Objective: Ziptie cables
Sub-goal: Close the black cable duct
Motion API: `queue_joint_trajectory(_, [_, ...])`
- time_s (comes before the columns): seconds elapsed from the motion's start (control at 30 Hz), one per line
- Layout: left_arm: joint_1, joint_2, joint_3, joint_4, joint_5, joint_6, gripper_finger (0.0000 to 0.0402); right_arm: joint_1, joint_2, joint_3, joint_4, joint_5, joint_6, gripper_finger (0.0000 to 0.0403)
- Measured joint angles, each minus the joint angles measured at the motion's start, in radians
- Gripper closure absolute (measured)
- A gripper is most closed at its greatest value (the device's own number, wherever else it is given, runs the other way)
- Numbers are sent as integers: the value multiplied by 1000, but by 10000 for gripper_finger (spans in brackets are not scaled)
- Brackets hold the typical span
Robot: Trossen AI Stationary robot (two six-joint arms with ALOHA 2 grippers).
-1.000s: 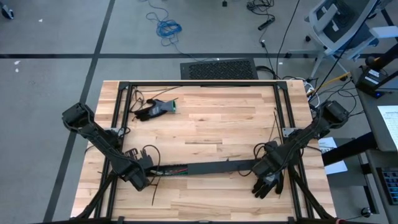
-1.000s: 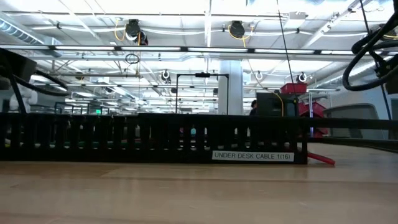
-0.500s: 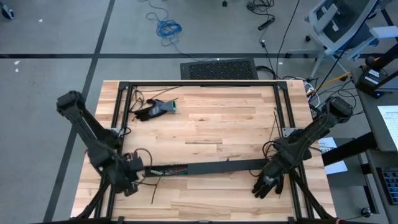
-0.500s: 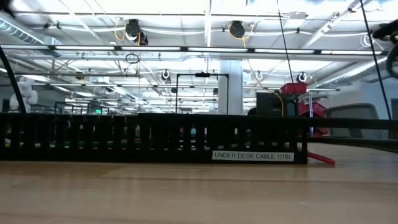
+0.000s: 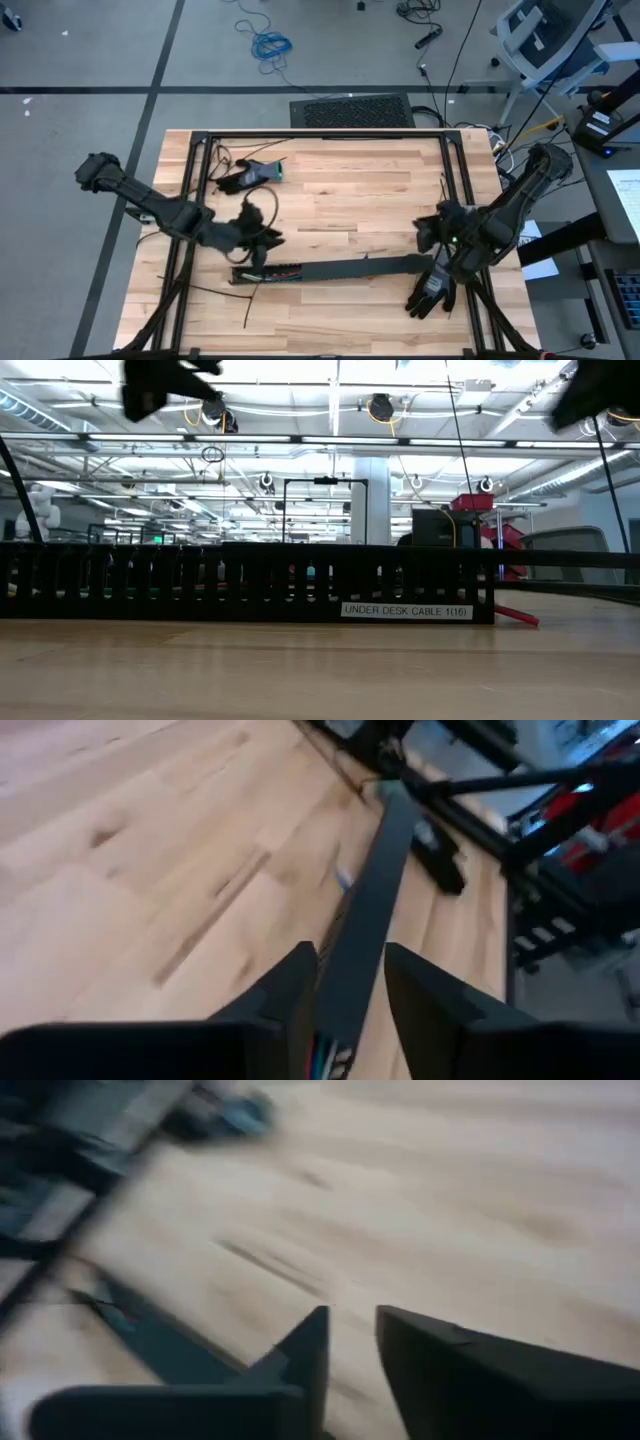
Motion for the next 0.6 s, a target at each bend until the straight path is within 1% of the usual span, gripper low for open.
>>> queue_joint_trajectory(0.03, [20, 6, 0, 32, 25, 20, 276, -8, 3, 0, 67, 55, -74, 314])
queue_joint_trajectory(0.07, [36, 13, 0, 49, 45, 31, 271, -20, 10, 0, 145, 82, -147, 296])
queue_joint_trajectory(0.13, [51, 17, 0, 37, 126, 46, 266, -64, 39, 0, 333, 89, -326, 261])
queue_joint_trajectory(0.2, [52, 18, 0, 20, 211, 48, 265, -124, 89, 0, 554, 13, -588, 227])
queue_joint_trajectory(0.27, [46, 18, 0, 25, 249, 50, 265, -183, 159, -1, 780, -96, -940, 209])
queue_joint_trajectory(0.3, [41, 18, 0, 33, 245, 51, 265, -209, 198, -1, 899, -156, -1128, 207])
queue_joint_trajectory(0.33, [33, 17, 0, 41, 226, 50, 265, -235, 233, 0, 1000, -210, -1279, 210])
queue_joint_trajectory(0.37, [24, 16, 0, 51, 196, 49, 265, -261, 258, -1, 1065, -249, -1360, 217])
queue_joint_trajectory(0.43, [14, 16, 0, 68, 155, 49, 265, -313, 271, -3, 1115, -322, -1392, 239])
queue_joint_trajectory(0.5, [-1, 29, 0, 66, 131, 37, 270, -352, 268, -1, 1107, -419, -1374, 262])
queue_joint_trajectory(0.53, [-8, 45, 0, 63, 118, 27, 278, -365, 268, -1, 1097, -461, -1352, 275])
queue_joint_trajectory(0.6, [-27, 86, 0, 53, 111, 20, 301, -371, 271, -3, 1087, -499, -1298, 296])
